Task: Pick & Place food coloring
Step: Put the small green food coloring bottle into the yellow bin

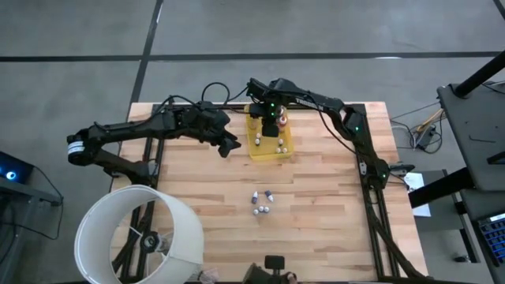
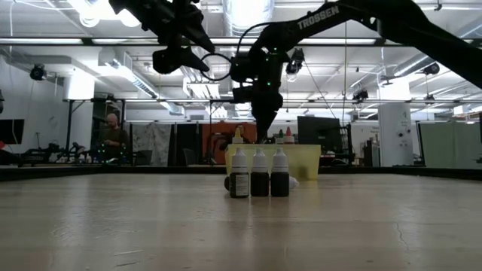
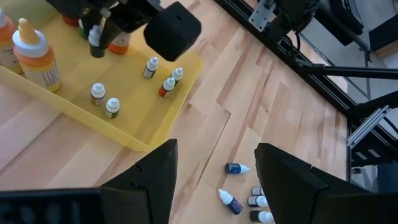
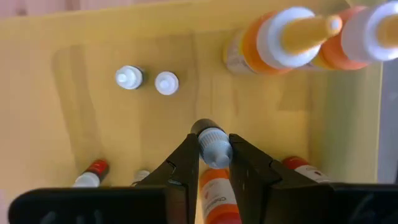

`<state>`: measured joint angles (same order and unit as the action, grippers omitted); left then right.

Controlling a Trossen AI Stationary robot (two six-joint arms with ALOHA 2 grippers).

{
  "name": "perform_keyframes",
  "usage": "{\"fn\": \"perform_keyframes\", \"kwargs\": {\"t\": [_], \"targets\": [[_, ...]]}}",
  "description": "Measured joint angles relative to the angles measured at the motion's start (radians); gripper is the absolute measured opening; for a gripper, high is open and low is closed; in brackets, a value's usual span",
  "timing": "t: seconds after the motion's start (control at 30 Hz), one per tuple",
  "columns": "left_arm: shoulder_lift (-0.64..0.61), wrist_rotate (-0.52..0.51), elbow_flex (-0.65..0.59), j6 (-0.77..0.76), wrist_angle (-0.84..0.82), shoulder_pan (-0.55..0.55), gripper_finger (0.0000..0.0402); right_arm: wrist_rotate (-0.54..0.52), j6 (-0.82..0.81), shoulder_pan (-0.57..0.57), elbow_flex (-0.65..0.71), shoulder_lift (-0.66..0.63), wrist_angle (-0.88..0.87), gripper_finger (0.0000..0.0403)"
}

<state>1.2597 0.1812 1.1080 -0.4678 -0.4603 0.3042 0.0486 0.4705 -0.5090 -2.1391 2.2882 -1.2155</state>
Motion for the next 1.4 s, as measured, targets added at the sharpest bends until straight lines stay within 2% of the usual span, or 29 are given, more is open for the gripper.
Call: {"fn": "perform_keyframes", "kwargs": {"t": [0.43,0.77,1.4], "targets": [[0.000,0.000,0.000,0.000,0.000,0.000,0.0188,0.012,0.072,-0.045,0.035,0.005,0.050,0.0064],[0.000,0.000,0.000,0.001,0.000,0.000,0.0188,0.003,0.057,-0.044,0.092,0.005,0.130,0.0064],[0.000,0.000,0.000,-0.002,0.000,0.002,0.0188,0.000,0.056,-0.044,0.104,0.046,0.183,0.0064]]}}
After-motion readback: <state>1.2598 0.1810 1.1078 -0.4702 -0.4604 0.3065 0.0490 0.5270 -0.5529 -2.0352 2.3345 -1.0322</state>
